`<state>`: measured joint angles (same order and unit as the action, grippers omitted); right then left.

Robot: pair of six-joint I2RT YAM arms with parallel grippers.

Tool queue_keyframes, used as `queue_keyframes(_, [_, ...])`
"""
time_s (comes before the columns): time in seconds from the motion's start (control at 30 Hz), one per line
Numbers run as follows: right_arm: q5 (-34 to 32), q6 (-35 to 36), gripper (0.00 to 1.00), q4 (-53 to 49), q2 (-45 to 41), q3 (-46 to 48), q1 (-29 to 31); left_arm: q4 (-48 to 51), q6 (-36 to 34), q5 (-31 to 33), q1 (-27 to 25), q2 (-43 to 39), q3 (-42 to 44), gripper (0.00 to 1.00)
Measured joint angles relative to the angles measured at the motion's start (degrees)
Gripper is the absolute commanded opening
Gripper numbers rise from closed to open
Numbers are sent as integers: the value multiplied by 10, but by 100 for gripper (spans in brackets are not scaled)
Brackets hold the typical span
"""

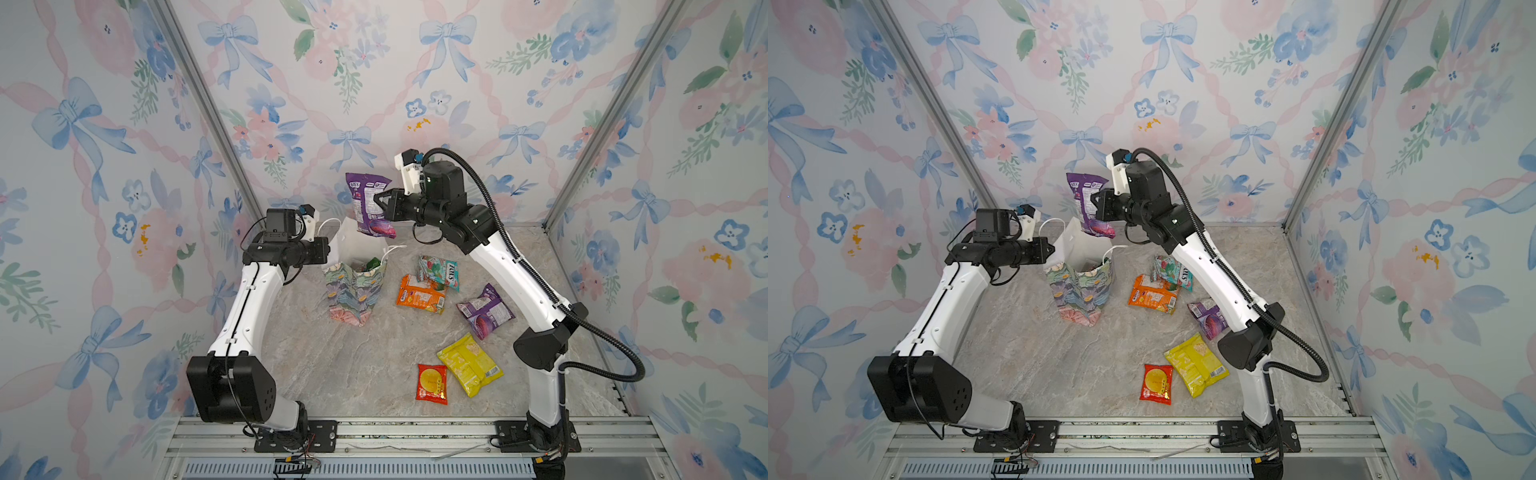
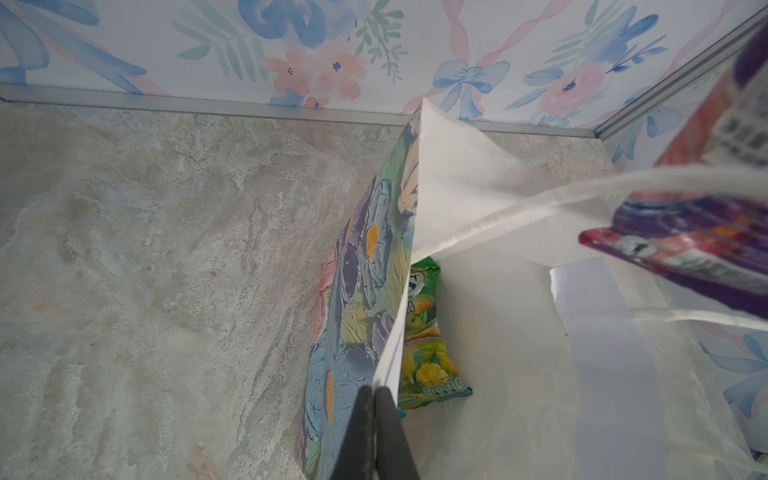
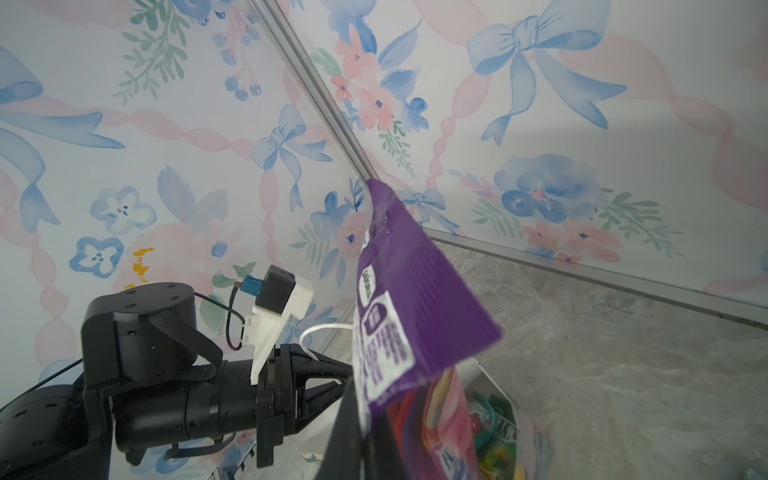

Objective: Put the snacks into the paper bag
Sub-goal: 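Carry the purple packet with the right gripper over the bag opening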

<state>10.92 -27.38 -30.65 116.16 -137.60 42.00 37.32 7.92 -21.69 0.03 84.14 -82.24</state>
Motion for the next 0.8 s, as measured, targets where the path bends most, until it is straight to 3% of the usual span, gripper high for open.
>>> queue_keyframes(0.43, [14, -27, 0, 29, -5, 143, 18, 0, 0, 0, 0, 0, 1, 0])
queue_keyframes(0.8, [26, -75, 0, 85, -20, 176, 35, 0, 0, 0, 2, -9, 2, 0])
